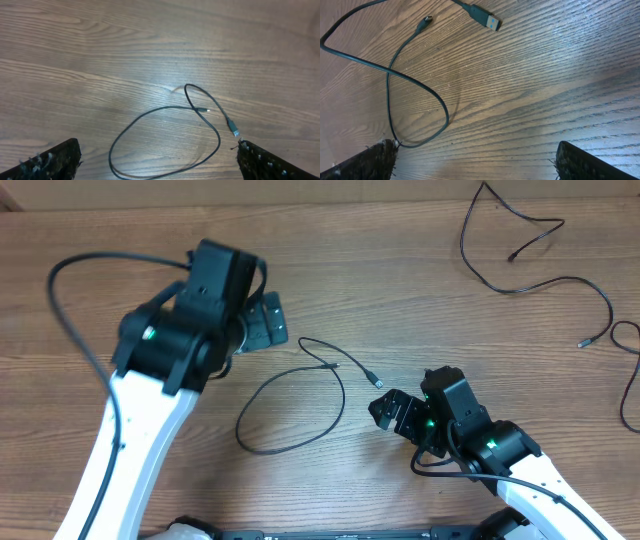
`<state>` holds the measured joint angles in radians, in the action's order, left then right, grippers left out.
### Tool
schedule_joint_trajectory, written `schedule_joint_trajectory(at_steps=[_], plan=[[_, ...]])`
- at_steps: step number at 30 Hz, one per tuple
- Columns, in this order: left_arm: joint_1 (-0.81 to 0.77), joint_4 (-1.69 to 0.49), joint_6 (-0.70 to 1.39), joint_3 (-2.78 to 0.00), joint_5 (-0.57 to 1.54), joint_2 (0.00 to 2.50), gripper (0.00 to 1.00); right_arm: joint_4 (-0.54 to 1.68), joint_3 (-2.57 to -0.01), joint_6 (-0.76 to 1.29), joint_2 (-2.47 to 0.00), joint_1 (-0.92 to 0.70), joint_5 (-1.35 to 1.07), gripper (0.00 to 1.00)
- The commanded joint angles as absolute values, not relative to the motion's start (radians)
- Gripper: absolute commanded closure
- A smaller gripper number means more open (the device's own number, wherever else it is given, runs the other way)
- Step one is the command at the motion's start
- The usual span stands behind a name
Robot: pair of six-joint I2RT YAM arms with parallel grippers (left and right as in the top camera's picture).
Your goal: Untangle cables
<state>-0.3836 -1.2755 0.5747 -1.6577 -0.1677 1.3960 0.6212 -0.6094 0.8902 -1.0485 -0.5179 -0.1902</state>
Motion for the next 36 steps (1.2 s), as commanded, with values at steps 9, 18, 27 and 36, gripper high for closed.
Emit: schedule_joint_trajectory(at_steps=[9, 18, 27, 36], plan=[[-0.374, -1.259, 0.673, -1.362, -0.189, 1.138, 0.0, 0.618, -0.601, 0.89, -1.044, -0.522, -0.173, 0.0], [-0.374, -1.055, 0.693, -1.09, 0.117, 1.153, 0.0, 0.618, -0.601, 0.89, -1.044, -0.522, -0.173, 0.0], [-0.385, -0.888, 0.623, -1.037, 0.245, 1.338, 0.01, 0.618, -0.601, 0.89, -1.044, -0.522, -0.173, 0.0], [-0.517, -0.822, 0.495, -1.037, 0.208, 1.512, 0.0, 0.618, -0.601, 0.89, -1.044, -0.522, -0.173, 0.0]])
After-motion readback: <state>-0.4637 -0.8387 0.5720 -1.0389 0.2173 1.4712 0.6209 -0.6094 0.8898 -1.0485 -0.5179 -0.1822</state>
